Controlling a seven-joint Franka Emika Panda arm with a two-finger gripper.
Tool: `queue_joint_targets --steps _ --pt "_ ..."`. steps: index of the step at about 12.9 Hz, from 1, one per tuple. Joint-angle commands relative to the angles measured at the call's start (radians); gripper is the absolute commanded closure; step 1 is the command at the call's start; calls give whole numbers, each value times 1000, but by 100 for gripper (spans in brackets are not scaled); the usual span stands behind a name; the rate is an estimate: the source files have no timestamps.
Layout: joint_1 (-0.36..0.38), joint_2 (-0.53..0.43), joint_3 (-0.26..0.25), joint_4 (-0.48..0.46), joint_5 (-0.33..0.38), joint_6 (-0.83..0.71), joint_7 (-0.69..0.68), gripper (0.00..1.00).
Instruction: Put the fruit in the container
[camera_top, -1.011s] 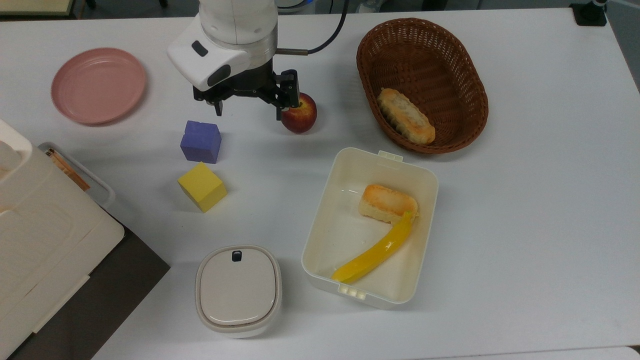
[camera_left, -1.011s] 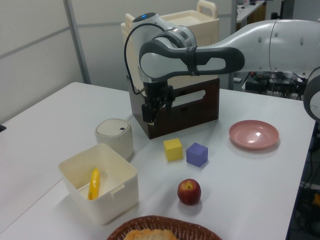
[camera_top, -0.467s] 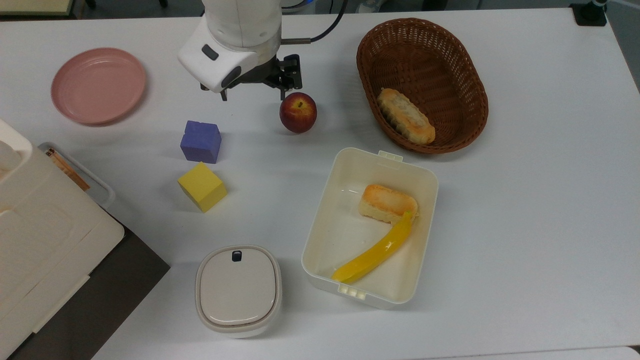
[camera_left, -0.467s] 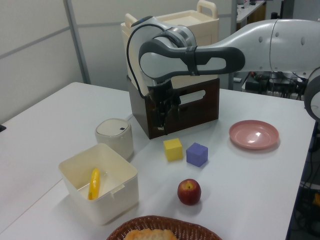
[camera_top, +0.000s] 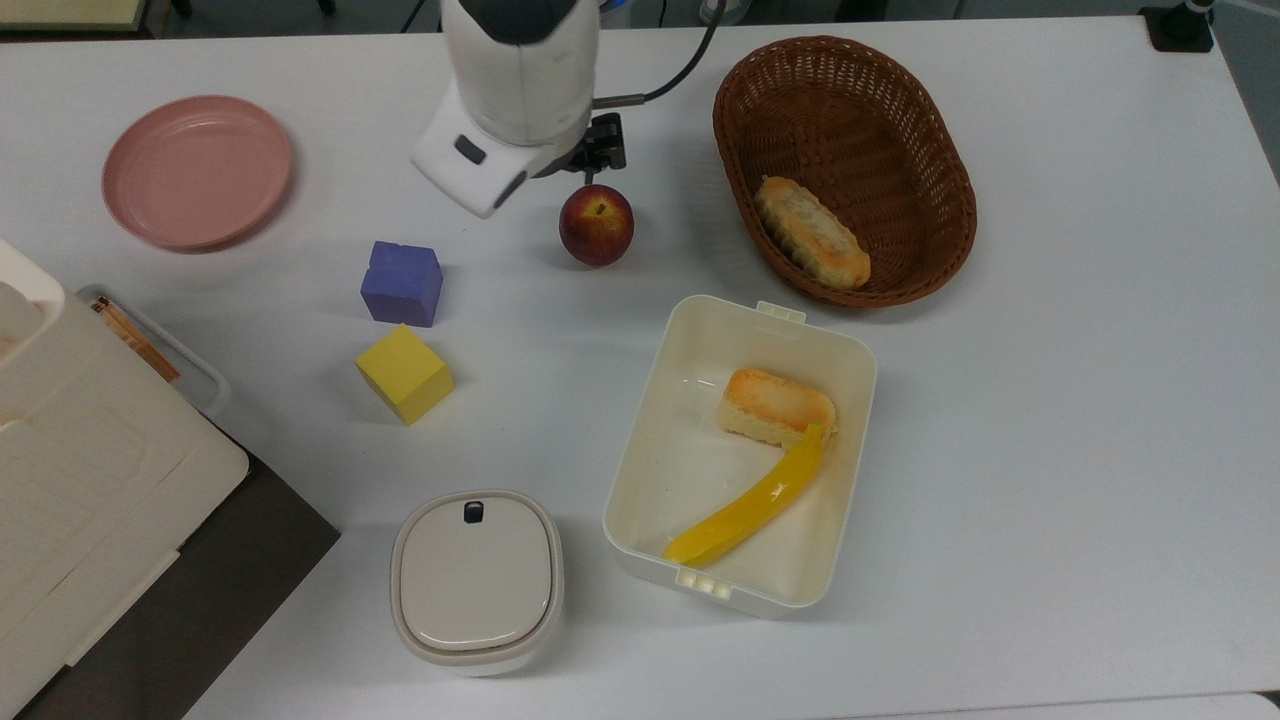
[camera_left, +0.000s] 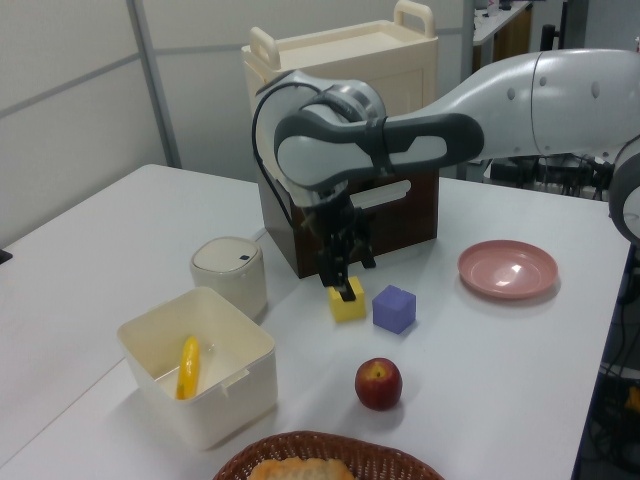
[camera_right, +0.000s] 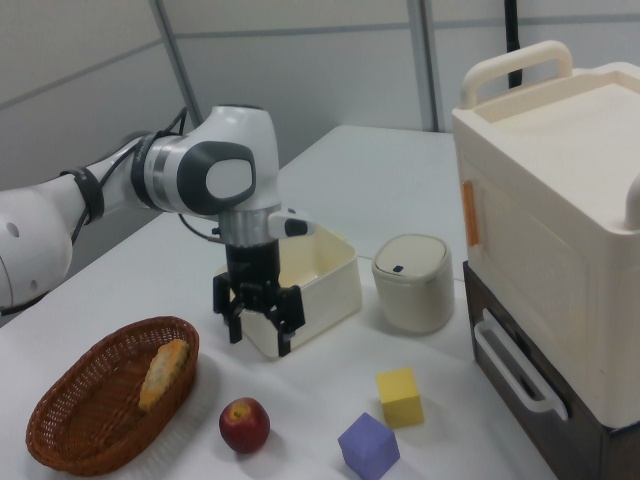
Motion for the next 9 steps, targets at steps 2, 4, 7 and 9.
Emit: queue_joint_targets --steps 2,4,7,9 --pt "39 -22 -6 -93 -35 -29 -26 0" --pt "47 -8 -6 -130 -41 -31 -32 0" --pt "69 15 -6 -185 -50 -31 -53 0" --pt "84 48 -6 -183 -51 -31 -47 0"
